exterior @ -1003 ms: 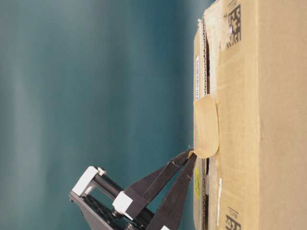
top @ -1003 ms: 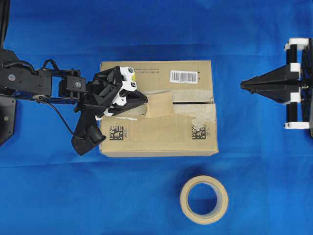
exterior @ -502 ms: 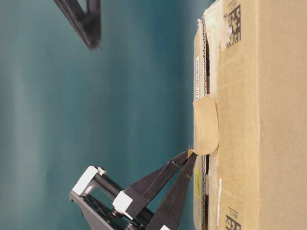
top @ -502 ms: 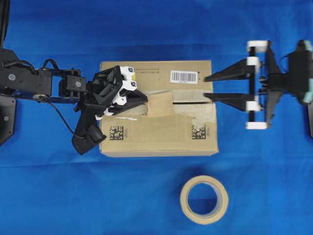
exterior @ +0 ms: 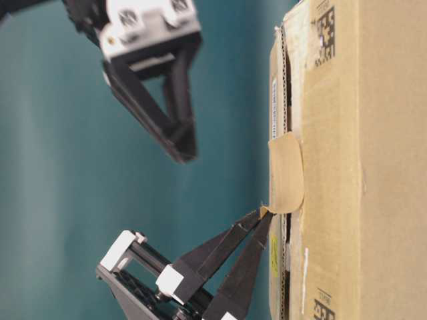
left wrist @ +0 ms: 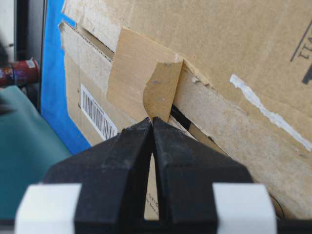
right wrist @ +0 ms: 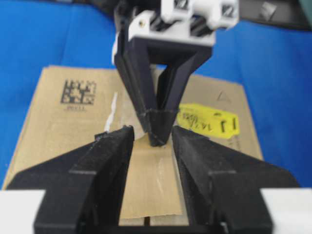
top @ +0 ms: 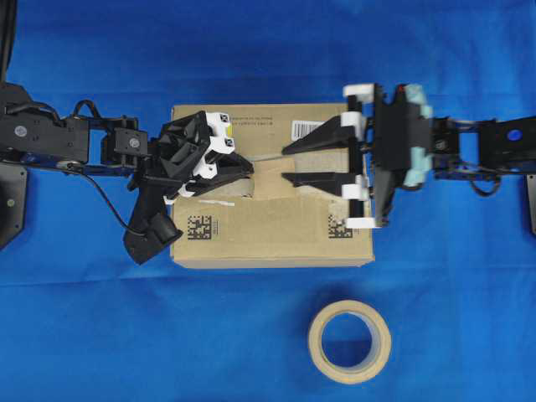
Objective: Apply tape along the seams of the closed cardboard box to seal it securely.
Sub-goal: 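Lower the strip onto the seam and bring the right gripper in, then press the tape onto the seam with the right gripper tips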
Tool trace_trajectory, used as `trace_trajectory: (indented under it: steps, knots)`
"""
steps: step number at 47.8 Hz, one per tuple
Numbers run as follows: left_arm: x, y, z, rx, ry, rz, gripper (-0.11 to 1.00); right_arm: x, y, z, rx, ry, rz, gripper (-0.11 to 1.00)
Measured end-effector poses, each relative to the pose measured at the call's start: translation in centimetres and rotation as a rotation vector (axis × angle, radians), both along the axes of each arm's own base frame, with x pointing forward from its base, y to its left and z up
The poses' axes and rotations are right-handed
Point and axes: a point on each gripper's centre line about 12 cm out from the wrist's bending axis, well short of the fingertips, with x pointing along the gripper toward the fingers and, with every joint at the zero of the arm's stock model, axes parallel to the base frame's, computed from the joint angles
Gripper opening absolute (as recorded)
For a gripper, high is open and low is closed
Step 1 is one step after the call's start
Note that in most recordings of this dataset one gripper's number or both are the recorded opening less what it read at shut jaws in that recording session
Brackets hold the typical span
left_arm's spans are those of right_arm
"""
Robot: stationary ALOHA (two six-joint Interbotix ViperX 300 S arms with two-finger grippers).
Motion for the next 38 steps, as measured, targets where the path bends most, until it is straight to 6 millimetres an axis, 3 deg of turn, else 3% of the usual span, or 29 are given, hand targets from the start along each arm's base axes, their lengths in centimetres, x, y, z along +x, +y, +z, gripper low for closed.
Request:
trace_trajectory:
  steps: [20,38]
  knots:
    - [0.0,0.2,0.0,0.0,0.0,0.006,0.0,1.4,0.3,-3.4,0.004,0.116,0.01,0.47]
    - [0.1,0.2,0.1,-0.005,-0.003,0.009,0.0,1.9,-0.6,-5.6,0.021,0.196,-0.022,0.47]
